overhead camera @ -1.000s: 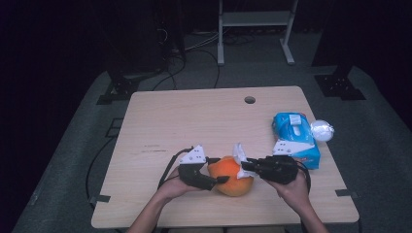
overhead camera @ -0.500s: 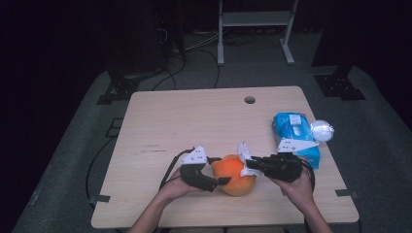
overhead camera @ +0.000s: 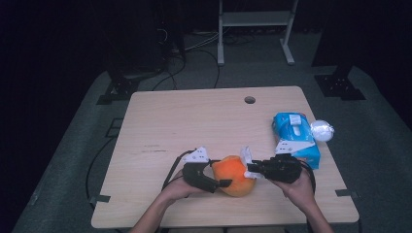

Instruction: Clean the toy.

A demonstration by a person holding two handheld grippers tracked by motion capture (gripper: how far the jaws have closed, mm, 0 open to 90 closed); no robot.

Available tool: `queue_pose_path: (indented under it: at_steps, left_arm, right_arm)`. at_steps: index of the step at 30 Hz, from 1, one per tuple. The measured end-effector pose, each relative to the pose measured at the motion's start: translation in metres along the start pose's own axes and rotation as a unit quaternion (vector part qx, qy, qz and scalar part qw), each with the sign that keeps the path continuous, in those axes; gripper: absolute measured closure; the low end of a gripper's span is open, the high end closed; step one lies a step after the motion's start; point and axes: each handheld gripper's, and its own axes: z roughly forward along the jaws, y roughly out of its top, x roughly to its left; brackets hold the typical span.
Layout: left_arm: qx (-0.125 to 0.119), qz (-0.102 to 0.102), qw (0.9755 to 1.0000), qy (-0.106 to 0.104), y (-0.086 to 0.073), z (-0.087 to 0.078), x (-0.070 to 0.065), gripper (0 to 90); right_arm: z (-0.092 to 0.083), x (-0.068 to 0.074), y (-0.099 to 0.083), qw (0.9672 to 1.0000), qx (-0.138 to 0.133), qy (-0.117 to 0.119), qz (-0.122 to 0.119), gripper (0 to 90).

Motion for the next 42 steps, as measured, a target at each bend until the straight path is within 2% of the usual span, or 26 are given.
queue_pose_path:
  at_steps: [3, 5, 8, 11, 14, 16, 19, 22, 23, 26, 28, 30, 33, 35, 38, 40, 42]
  left_arm:
    - [-0.010, 0.026, 0.9993, 0.025, 0.008, -0.009, -0.005, 34.8]
    - [-0.009, 0.032, 0.9988, 0.037, 0.014, -0.014, -0.007, 35.0]
    - [0.008, 0.041, 0.9985, 0.036, 0.012, -0.011, -0.010, 35.0]
    - [0.010, 0.039, 0.9988, 0.028, 0.010, -0.009, -0.010, 34.8]
    - [0.010, 0.045, 0.9988, 0.017, 0.008, -0.009, -0.011, 34.7]
    - [0.012, 0.052, 0.9985, 0.010, 0.007, -0.008, -0.012, 33.1]
    - [0.011, 0.052, 0.9986, -0.006, 0.010, -0.011, -0.010, 24.4]
    - [-0.010, 0.023, 0.9996, -0.010, 0.010, -0.014, -0.005, 18.2]
    - [-0.007, 0.026, 0.9996, -0.012, 0.009, -0.012, -0.005, 18.4]
    - [-0.002, 0.043, 0.9989, -0.018, 0.006, -0.009, -0.009, 25.4]
    - [0.005, 0.059, 0.9980, -0.020, 0.006, -0.008, -0.012, 28.3]
    - [0.010, 0.069, 0.9974, -0.019, 0.006, -0.007, -0.015, 29.2]
    - [0.009, 0.063, 0.9977, -0.020, 0.004, -0.007, -0.013, 29.9]
    - [0.005, 0.061, 0.9979, -0.022, 0.003, -0.005, -0.012, 30.1]
    - [0.005, 0.065, 0.9976, -0.025, 0.003, -0.002, -0.014, 29.9]
    - [0.004, 0.068, 0.9972, -0.029, 0.002, 0.000, -0.015, 29.2]
    - [0.001, 0.071, 0.9971, -0.030, 0.001, 0.000, -0.015, 29.0]
  right_arm:
    - [-0.005, 0.005, 0.004, 0.9996, -0.025, 0.009, -0.008, 80.5]
    - [-0.005, 0.010, 0.008, 0.9986, -0.042, 0.033, -0.005, 80.4]
    - [0.005, 0.017, 0.009, 0.9990, -0.030, 0.026, -0.020, 80.2]
    - [0.009, 0.009, 0.003, 0.9996, -0.022, 0.015, -0.007, 80.2]
    - [0.002, -0.002, 0.001, 0.9993, -0.034, -0.006, 0.013, 80.3]
    - [-0.001, -0.005, 0.001, 0.9989, -0.041, -0.009, 0.021, 80.2]
    - [0.001, -0.005, -0.001, 0.9995, -0.027, -0.006, 0.017, 80.1]
    - [0.003, -0.005, -0.003, 0.9998, -0.009, 0.009, 0.017, 80.1]
    - [0.003, -0.005, -0.003, 0.9996, -0.010, 0.017, 0.021, 80.1]
    - [0.003, 0.004, 0.002, 0.9996, -0.018, 0.023, 0.002, 80.1]
    - [0.004, 0.012, 0.006, 0.9989, -0.026, 0.037, -0.007, 80.1]
    - [0.007, 0.016, 0.008, 0.9992, -0.017, 0.027, -0.024, 80.1]
    - [0.007, 0.012, 0.005, 0.9996, -0.011, 0.011, -0.022, 80.0]
    - [0.004, 0.003, 0.001, 0.9999, -0.006, -0.007, -0.013, 80.1]
    - [0.000, 0.001, 0.001, 0.9998, -0.005, -0.017, -0.010, 80.3]
    - [0.001, 0.006, 0.003, 0.9998, -0.008, -0.012, -0.013, 80.3]
    - [0.005, 0.015, 0.005, 0.9996, -0.015, 0.013, -0.019, 80.3]
